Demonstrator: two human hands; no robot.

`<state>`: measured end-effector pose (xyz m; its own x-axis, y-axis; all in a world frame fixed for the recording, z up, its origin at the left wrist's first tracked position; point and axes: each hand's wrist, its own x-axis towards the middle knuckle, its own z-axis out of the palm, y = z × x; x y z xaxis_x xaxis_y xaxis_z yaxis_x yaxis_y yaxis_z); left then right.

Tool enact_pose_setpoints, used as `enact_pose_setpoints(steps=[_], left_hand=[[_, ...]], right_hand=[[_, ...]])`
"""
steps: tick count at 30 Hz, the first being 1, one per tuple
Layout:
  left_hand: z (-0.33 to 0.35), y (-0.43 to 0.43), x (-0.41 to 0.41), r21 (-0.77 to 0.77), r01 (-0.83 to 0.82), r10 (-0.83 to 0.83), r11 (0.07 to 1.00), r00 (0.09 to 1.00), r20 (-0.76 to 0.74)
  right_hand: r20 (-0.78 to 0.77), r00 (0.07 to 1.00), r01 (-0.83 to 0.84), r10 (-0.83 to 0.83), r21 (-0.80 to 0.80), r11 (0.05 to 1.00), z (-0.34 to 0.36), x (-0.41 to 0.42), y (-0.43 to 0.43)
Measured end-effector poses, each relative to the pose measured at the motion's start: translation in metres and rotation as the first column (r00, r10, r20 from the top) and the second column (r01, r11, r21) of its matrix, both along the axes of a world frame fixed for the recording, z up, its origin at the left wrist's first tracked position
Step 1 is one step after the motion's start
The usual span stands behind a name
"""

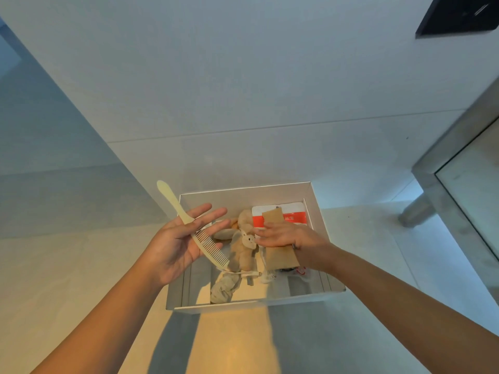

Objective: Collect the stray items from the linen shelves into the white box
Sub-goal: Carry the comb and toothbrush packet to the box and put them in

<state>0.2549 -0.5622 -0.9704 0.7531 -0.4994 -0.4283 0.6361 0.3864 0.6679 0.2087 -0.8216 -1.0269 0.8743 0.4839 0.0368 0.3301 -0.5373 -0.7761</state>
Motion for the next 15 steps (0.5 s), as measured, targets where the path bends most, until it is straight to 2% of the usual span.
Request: enact_pose_setpoints(steps=[4, 6, 8, 12, 15], left_hand=[[0.001, -0.004, -0.004, 0.01, 0.002, -0.002, 1.0, 1.0, -0.004], [0.002, -0.007, -0.006, 0.019, 0.009, -0.009, 1.0, 1.0, -0.001], [0.002, -0.009, -0.007, 0.019, 0.018, -0.018, 1.0, 1.0, -0.002], [0.002, -0.012, -0.009, 0.021, 0.034, -0.034, 0.999, 0.999, -0.007], [-0.001, -0.016, -0.01, 0.026, 0.04, -0.04, 0.999, 0.999, -0.006]], right_hand=[[-0.057, 0.995, -0.09, 0.077, -0.255, 0.963, -0.003, 0.003, -0.007], [-0.046, 0.989, -0.148, 0.143, -0.447, 0.882, -0.004, 0.006, -0.008], [-0.036, 0.981, -0.175, 0.189, -0.572, 0.801, -0.002, 0.007, -0.009], [-0.071, 0.97, -0.206, 0.231, -0.744, 0.635, -0.001, 0.004, -0.014], [-0.078, 0.974, -0.192, 0.211, -0.776, 0.601, 0.0, 0.001, -0.014]])
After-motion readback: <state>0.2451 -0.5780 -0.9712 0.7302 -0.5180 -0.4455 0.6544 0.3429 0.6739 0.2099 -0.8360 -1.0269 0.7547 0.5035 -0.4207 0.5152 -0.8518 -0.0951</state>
